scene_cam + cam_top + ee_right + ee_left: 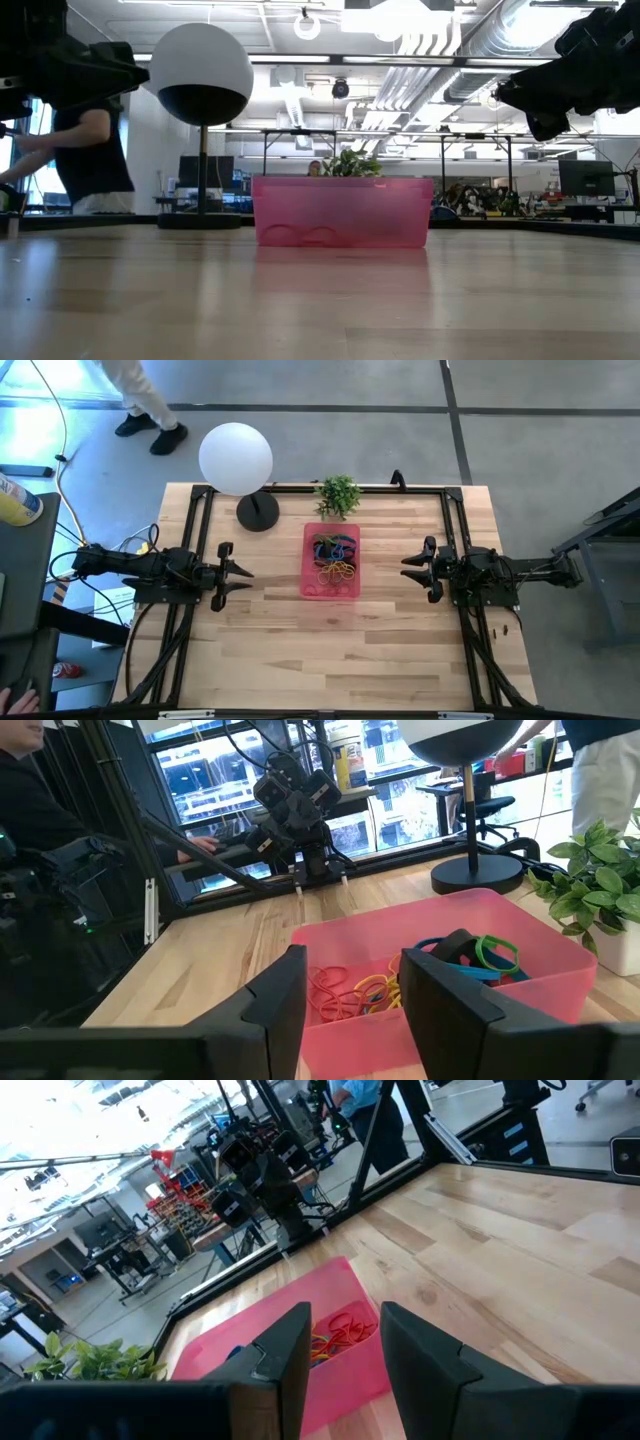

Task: Pick and place rubber bands into bin
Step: Return to Home Position

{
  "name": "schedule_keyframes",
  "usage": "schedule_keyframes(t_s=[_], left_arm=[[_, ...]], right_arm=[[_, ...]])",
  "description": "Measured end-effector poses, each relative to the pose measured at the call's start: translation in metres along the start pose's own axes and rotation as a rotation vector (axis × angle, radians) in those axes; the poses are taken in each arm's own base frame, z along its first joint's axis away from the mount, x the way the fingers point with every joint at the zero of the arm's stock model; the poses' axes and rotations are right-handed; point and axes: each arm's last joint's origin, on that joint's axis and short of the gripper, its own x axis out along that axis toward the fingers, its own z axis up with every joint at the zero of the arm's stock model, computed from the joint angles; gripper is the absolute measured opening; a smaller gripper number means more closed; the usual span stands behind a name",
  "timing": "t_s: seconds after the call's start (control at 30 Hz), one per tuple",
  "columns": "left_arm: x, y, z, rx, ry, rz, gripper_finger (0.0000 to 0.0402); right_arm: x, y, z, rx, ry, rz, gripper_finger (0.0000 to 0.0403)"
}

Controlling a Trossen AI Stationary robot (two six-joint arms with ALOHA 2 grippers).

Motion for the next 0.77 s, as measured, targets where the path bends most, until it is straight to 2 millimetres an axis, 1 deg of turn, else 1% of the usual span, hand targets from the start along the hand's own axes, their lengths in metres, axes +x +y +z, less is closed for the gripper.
schedule_keyframes(t_s=[0.77], left_arm=[[0.0, 0.0, 0.0, 0.0, 0.0, 0.0, 0.0111]], right_arm=[[0.0, 0.0, 0.0, 0.0, 0.0, 0.0, 0.0153]])
